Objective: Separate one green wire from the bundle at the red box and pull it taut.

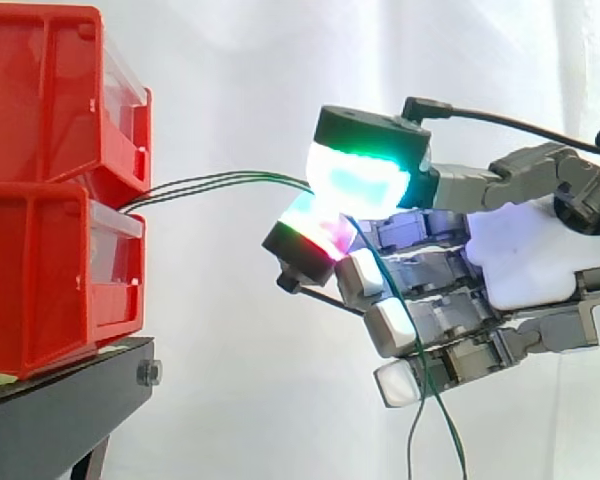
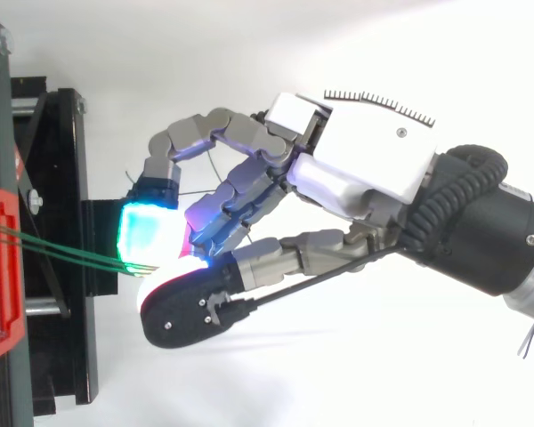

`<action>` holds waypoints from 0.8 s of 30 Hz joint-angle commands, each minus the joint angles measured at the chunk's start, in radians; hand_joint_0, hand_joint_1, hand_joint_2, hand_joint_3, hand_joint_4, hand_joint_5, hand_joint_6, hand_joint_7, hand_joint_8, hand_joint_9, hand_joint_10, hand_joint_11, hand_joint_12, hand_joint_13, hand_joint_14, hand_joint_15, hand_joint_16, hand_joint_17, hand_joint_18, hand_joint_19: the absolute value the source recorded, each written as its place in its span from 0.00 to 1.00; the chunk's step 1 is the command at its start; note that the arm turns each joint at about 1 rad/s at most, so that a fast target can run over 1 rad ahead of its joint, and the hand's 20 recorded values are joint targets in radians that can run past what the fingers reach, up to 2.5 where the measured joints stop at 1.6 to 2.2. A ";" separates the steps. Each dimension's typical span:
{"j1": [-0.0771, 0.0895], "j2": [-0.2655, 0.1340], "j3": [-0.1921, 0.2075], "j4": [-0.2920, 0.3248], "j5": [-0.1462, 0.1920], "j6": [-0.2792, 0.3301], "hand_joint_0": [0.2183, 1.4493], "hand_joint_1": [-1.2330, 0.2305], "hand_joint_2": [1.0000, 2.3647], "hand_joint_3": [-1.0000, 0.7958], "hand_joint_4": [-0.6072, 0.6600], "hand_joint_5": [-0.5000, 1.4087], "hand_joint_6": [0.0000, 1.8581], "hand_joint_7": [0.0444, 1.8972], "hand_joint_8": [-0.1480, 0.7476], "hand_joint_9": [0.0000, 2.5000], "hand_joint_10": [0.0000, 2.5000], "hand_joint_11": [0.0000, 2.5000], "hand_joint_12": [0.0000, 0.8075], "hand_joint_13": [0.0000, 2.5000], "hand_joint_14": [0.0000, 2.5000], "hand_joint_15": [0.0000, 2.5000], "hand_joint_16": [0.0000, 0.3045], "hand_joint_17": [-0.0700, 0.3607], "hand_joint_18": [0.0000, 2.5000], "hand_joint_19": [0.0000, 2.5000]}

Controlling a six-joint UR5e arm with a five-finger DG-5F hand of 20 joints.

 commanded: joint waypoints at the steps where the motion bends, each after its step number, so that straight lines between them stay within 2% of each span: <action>1: 0.000 0.000 0.000 -0.009 -0.006 0.008 0.41 0.19 0.00 0.28 0.35 0.17 0.49 0.59 0.35 0.44 0.01 0.36 0.40 0.45 0.01 0.29 0.14 0.39 0.37 0.23; 15: -0.002 0.012 0.000 -0.035 -0.005 0.015 0.29 0.26 0.00 0.28 0.39 0.18 0.48 0.57 0.36 0.46 0.01 0.35 0.42 0.46 0.01 0.29 0.15 0.39 0.37 0.24; 19: -0.002 0.014 0.000 -0.035 -0.005 0.017 0.20 0.24 0.00 0.28 0.42 0.18 0.47 0.55 0.40 0.45 0.01 0.34 0.46 0.46 0.01 0.29 0.17 0.43 0.38 0.23; 22: -0.002 0.015 0.000 -0.034 -0.005 0.017 0.18 0.25 0.00 0.28 0.42 0.18 0.47 0.55 0.41 0.46 0.01 0.34 0.47 0.46 0.01 0.29 0.17 0.44 0.38 0.23; 24: -0.002 0.021 0.000 -0.035 -0.005 0.015 0.21 0.27 0.00 0.28 0.42 0.18 0.47 0.56 0.40 0.45 0.01 0.34 0.46 0.46 0.01 0.29 0.17 0.43 0.37 0.24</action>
